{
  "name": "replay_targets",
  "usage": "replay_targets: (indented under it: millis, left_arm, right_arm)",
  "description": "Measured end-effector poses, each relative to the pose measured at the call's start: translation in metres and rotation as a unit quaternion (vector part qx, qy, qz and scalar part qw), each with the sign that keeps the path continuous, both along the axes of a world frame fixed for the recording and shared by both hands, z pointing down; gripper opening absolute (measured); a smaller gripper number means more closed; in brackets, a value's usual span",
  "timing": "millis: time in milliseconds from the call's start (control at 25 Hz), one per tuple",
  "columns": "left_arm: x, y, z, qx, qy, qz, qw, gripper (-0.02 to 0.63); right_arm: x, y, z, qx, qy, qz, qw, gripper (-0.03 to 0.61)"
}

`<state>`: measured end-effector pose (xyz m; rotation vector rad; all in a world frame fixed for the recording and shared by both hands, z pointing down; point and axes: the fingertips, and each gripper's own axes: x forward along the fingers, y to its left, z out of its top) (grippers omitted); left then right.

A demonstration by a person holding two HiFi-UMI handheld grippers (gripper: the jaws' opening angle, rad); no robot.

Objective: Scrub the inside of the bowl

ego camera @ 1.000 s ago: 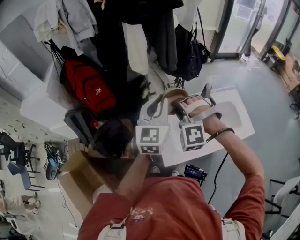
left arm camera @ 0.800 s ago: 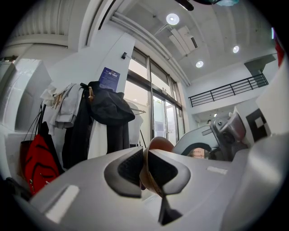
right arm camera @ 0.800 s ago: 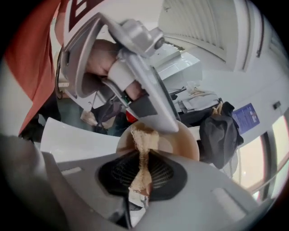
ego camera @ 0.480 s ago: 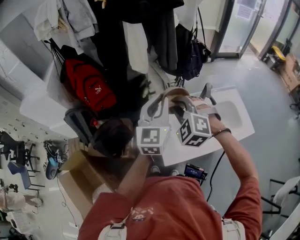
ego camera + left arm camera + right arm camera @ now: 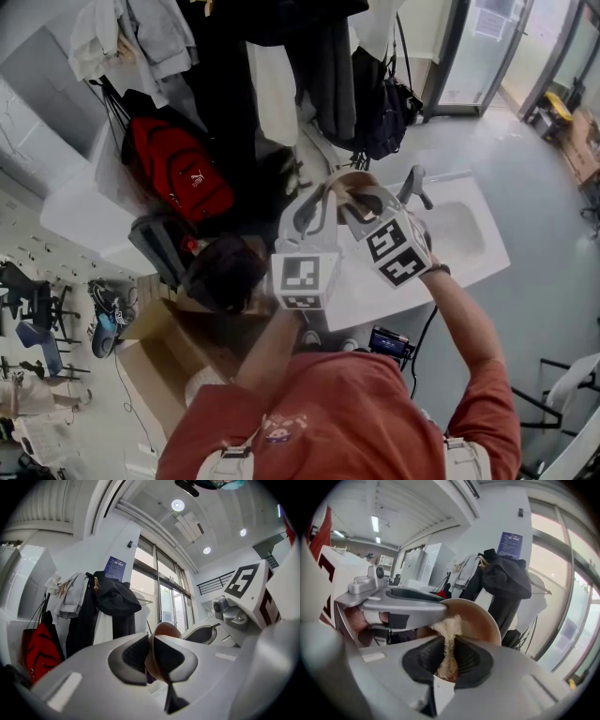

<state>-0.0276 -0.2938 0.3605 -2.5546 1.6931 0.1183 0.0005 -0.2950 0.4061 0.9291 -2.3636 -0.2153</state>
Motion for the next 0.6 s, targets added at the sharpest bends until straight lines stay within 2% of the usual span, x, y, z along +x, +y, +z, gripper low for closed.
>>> replay_targets:
  millis: [160,320,440,600]
  left_arm:
    - [-0.001,0.0,-0.003,0.008,0.002,-0.007,0.9999,0.037]
    - [-0.001,0.001,-0.006,0.014,0.006,-0.011,0.9998,0.037]
    - [-0.002,0.001,-0.009,0.017,0.009,-0.012,0.9997,0.037]
    - [-0.003,0.001,-0.012,0.025,0.009,-0.015,0.9995,0.037]
  right_arm:
    - [0.001,-0.003,-0.004,-0.044,-0.084,0.034,0.995,0.049]
    - [0.007,-0.009,-0.011,-0.078,-0.17,0.068,0.98,0.049]
    - [0.013,-0.013,-0.019,-0.12,-0.245,0.094,0.957,0.049]
    - [0.018,-0.016,-0.022,-0.178,-0.341,0.121,0.915,0.049]
